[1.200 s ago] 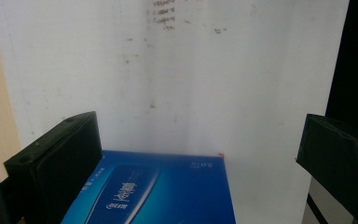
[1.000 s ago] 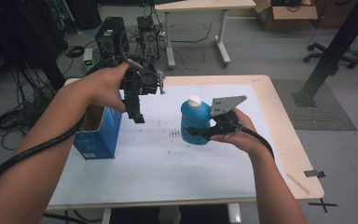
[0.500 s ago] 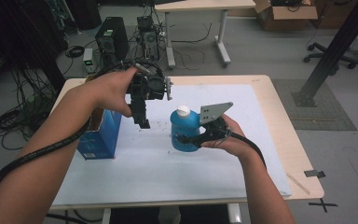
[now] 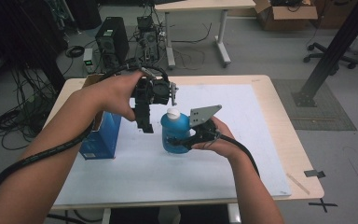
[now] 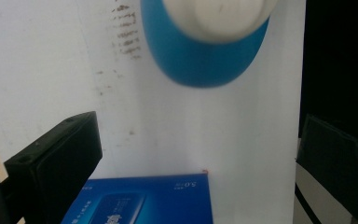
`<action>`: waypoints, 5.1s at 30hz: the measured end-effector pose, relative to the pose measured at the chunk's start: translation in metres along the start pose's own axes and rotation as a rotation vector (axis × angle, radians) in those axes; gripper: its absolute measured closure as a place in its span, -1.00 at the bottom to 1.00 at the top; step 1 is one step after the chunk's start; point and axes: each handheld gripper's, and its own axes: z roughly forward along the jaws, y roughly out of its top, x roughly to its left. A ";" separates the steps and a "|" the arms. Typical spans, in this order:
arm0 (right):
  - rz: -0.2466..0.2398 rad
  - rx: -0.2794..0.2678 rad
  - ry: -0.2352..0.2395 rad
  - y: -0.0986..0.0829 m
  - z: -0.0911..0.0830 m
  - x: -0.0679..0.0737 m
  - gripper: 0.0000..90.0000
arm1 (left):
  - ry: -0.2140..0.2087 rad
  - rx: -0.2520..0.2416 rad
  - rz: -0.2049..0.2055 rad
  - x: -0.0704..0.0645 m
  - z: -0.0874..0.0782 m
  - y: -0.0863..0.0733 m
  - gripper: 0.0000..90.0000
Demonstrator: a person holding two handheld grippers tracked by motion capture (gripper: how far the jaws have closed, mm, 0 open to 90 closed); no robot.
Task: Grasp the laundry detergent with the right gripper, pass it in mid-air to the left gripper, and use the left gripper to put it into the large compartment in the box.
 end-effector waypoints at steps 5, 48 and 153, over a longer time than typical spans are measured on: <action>0.001 -0.004 0.012 0.000 0.006 0.001 0.02 | -0.001 0.000 0.011 -0.002 0.002 0.005 -1.00; -0.009 -0.024 0.005 0.020 0.030 0.000 0.01 | 0.049 0.067 0.051 -0.012 0.021 0.025 -0.85; 0.062 -0.013 -0.096 0.001 -0.037 0.000 -0.99 | 0.045 0.173 -0.193 0.001 0.005 0.016 -0.16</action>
